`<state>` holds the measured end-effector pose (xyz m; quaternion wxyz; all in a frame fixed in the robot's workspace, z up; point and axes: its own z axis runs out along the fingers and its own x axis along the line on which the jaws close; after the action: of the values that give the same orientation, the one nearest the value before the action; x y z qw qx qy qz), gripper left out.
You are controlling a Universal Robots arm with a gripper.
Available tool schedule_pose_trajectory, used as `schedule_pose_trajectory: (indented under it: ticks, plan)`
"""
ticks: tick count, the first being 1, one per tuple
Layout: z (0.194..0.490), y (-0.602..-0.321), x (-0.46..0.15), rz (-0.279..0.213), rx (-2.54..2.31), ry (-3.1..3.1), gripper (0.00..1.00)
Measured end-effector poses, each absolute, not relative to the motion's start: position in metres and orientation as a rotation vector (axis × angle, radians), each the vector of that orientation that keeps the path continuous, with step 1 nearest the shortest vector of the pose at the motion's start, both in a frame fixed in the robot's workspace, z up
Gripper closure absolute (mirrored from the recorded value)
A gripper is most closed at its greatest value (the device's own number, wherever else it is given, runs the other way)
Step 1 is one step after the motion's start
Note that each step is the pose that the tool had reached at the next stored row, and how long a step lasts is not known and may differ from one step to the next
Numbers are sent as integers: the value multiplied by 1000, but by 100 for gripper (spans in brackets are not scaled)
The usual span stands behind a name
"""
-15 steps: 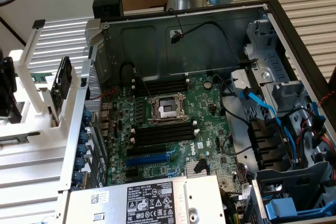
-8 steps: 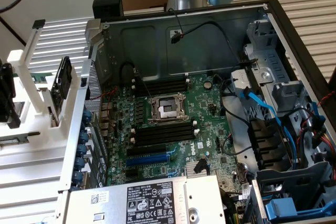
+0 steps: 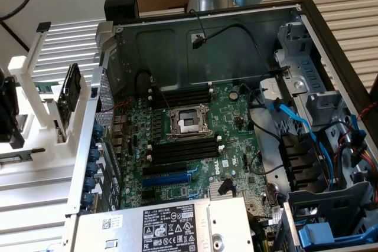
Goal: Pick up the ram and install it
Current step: 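Pick up the ram and move it above insertion slot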
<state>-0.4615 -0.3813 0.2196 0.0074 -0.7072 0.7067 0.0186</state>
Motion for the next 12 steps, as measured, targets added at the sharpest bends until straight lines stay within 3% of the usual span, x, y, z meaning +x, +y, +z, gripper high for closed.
schedule_pose_trajectory:
  ticks: [12]
  plan:
    - [216,-383,-463,63,-2208,2208,89]
